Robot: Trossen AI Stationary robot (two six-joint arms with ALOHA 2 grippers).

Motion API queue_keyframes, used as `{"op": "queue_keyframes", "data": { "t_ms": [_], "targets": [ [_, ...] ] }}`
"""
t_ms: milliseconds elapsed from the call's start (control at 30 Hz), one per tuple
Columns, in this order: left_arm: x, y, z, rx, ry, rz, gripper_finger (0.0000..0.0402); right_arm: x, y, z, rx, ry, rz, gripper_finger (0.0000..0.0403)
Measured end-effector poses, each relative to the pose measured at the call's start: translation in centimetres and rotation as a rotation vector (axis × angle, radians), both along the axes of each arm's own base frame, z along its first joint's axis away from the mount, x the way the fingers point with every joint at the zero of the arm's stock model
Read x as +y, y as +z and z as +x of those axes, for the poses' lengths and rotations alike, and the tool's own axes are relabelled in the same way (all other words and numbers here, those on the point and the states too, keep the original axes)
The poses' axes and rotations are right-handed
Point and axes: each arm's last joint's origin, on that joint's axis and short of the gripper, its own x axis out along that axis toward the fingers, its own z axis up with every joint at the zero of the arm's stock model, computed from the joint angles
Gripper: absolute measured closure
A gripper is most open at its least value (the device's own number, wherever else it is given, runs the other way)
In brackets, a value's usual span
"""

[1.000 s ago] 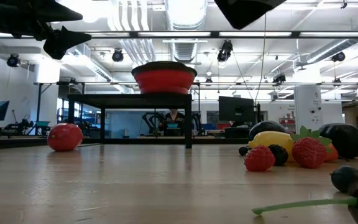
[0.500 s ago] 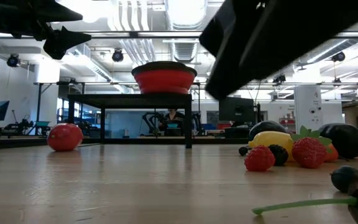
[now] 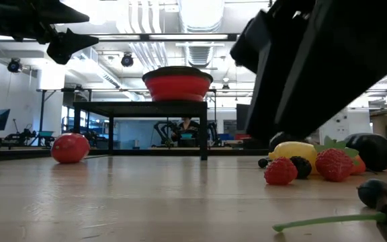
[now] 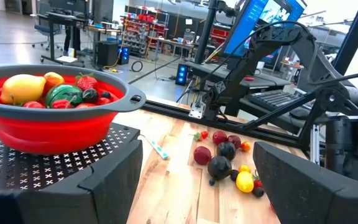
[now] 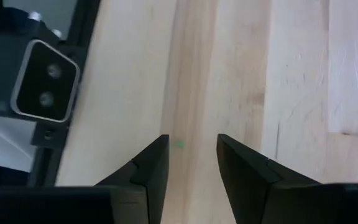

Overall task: Pick & Place Fruit
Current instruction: Put the black cherry into the red gray strainer bowl on the shelf

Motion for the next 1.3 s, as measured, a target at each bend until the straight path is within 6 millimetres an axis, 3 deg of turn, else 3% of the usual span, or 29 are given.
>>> {"op": "queue_keyframes", "data": {
  "t_ms": [367, 600, 833, 1133, 1300],
  "targets": [
    [0.0, 0.0, 0.0, 0.000, 0.000, 0.000, 0.0090, 0.2, -0.4, -0.4, 0.011, -0.040, 0.024, 0.0248],
    [0.0, 0.0, 0.0, 0.000, 0.000, 0.000, 0.0090, 0.2, -0.8, -0.4, 0.015, -0.042, 0.023, 0.0258],
    [0.0, 0.0, 0.0, 0.000, 0.000, 0.000, 0.0090, 0.4, -2.5, -0.4, 0.068, -0.045, 0.031, 0.0266],
    [0.0, 0.0, 0.0, 0.000, 0.000, 0.000, 0.0090, 0.5, -3.1, -0.3, 0.085, -0.059, 0.031, 0.0252],
    [0.0, 0.0, 0.0, 0.000, 0.000, 0.000, 0.0090, 0.3, -3.0, -0.3, 0.064, -0.016, -0.020, 0.0265]
  ]
}}
